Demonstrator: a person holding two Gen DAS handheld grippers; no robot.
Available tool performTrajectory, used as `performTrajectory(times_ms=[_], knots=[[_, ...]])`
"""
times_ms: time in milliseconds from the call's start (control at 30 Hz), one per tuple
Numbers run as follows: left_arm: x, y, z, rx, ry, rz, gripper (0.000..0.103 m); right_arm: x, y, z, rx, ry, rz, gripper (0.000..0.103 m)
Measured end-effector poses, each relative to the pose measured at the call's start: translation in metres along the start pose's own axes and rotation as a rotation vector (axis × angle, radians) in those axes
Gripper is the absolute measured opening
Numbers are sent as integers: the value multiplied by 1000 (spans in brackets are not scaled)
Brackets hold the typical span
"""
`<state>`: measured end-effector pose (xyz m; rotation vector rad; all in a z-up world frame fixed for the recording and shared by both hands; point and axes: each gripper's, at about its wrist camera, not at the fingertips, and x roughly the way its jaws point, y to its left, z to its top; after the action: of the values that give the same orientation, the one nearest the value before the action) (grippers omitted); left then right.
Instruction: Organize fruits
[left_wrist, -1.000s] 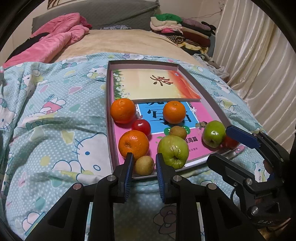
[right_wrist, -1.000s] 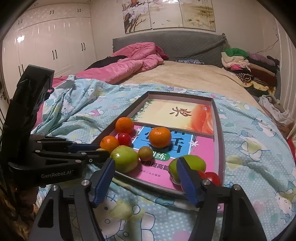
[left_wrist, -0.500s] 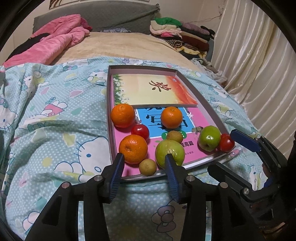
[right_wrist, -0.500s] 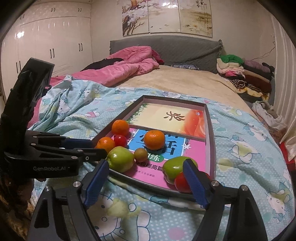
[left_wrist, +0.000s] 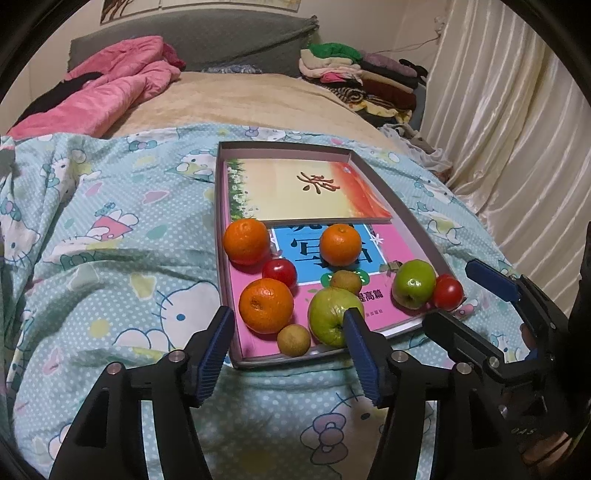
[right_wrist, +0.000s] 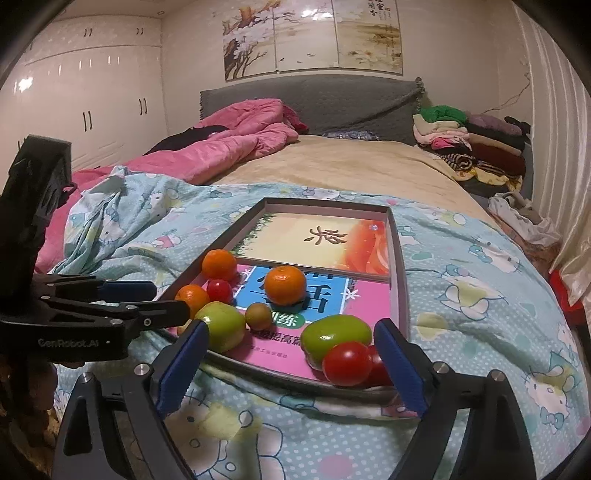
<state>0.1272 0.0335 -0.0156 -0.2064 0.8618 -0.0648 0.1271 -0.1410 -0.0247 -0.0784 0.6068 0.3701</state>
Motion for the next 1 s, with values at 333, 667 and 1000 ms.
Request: performTrajectory(times_ms=[333,667,1000], knots=[[-3,4,1,-25,-11,42,75,-1,-8,2,46,-7,-8,94],[-27,-4,-6,-27,-46,57,76,-19,-15,3,113,-27,-2,101],[-51,-25,-23,-9,-41,87,76,-57,-31,-5,234,-6,-24,102]])
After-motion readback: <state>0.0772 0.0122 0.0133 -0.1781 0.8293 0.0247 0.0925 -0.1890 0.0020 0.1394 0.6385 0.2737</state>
